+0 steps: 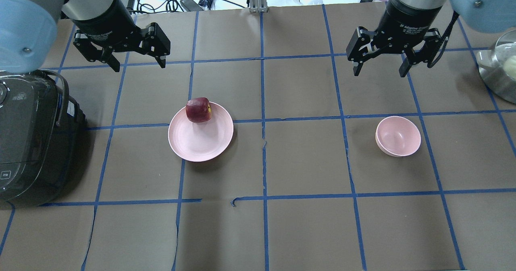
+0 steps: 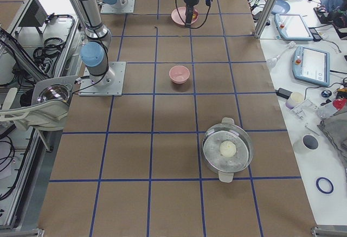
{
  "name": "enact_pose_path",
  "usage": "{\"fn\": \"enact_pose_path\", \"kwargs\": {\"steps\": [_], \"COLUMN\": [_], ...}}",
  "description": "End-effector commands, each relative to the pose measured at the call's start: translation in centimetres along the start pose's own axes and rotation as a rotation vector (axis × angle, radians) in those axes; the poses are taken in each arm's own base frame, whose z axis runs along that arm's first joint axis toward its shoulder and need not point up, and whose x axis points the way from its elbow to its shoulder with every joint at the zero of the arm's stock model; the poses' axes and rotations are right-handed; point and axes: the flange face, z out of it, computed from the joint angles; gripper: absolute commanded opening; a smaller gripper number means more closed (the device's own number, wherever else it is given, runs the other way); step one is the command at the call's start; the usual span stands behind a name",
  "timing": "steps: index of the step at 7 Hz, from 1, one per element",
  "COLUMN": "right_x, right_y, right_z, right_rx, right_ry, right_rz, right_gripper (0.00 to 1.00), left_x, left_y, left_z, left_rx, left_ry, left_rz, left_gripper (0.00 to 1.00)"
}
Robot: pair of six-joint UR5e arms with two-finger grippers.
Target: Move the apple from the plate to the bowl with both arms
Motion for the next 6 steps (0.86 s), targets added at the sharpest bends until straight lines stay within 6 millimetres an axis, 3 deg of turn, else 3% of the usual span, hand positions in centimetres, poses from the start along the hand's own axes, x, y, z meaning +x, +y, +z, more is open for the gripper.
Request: {"fn": "enact_pose_path", "kwargs": {"steps": [1, 3, 6], "right_x": [0.1, 0.2, 0.3], "right_y": [1.0, 2.7, 3.4], "right_z": [0.3, 0.3, 0.2], "right_rx": [0.014, 0.064, 0.054], "right_ry": [0.004, 0.005, 0.010], "right_rz": [-0.001, 0.054, 0.062], "right_gripper": [1.00, 1.00, 1.00], "left_x": [-0.1, 0.0, 0.1], "left_y": [-0.1, -0.2, -0.2], "left_z": [0.2, 0.4, 0.4], "left_rx": [-0.002, -0.006, -0.007], "left_ry": [-0.002, -0.001, 0.000], "left_rz": [-0.001, -0.004, -0.001], "left_gripper": [1.00, 1.00, 1.00]}}
